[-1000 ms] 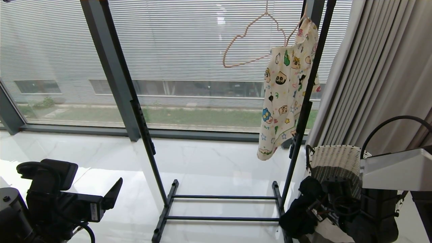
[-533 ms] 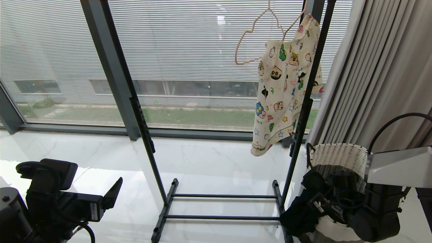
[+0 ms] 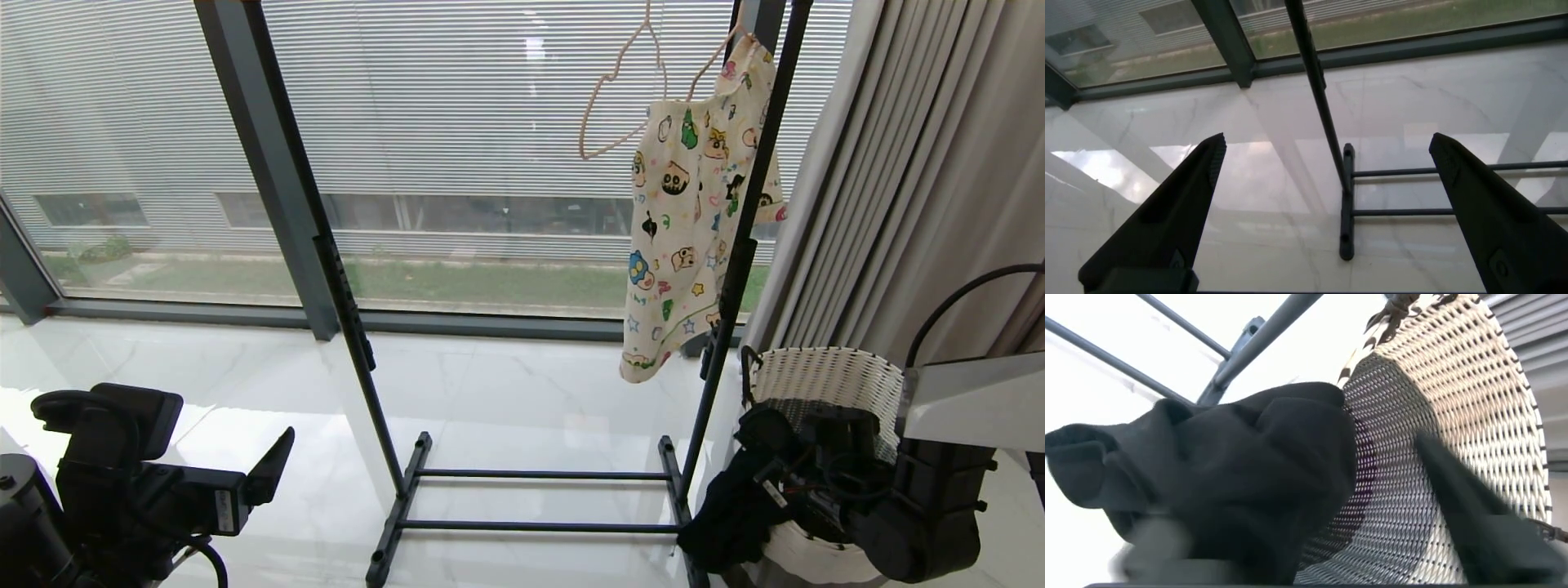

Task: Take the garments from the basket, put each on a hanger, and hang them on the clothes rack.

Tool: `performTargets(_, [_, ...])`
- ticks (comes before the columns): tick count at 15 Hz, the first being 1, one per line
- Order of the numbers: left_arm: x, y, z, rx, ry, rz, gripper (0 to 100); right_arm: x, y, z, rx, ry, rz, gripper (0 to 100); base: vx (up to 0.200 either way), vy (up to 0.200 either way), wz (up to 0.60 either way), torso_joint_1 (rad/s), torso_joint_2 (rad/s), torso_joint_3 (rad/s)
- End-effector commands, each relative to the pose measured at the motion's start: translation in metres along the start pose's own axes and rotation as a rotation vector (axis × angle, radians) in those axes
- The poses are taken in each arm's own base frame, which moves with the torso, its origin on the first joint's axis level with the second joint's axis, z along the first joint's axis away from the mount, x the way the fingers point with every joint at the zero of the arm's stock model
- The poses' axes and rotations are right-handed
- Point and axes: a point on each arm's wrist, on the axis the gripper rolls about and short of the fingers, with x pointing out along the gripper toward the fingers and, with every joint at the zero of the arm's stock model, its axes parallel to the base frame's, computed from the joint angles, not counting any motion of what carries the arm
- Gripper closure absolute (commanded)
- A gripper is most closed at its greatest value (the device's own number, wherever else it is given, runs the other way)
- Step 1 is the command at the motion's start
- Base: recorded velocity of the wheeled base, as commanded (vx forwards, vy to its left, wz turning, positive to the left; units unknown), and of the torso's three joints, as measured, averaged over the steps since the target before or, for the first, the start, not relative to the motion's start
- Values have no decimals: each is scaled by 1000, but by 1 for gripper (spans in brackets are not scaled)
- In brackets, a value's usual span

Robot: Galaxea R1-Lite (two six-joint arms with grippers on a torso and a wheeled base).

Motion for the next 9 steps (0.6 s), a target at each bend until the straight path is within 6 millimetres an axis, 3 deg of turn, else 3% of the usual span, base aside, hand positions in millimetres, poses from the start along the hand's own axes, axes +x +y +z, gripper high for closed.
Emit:
performTargets(1, [-1,1,1,-3,-8,2,0,-6,-3,4,0,-10,-4,100,0,0,0,0,0,0])
performTargets(6, [-2,1,2,-5,-14,4,0,-26,-18,23,9,-69,-36,100,0,0,0,0,0,0])
performTargets(9, [-2,0,2,0,-14,-9,0,-66,-42,68,1,-93,-11,100,0,0,0,0,0,0])
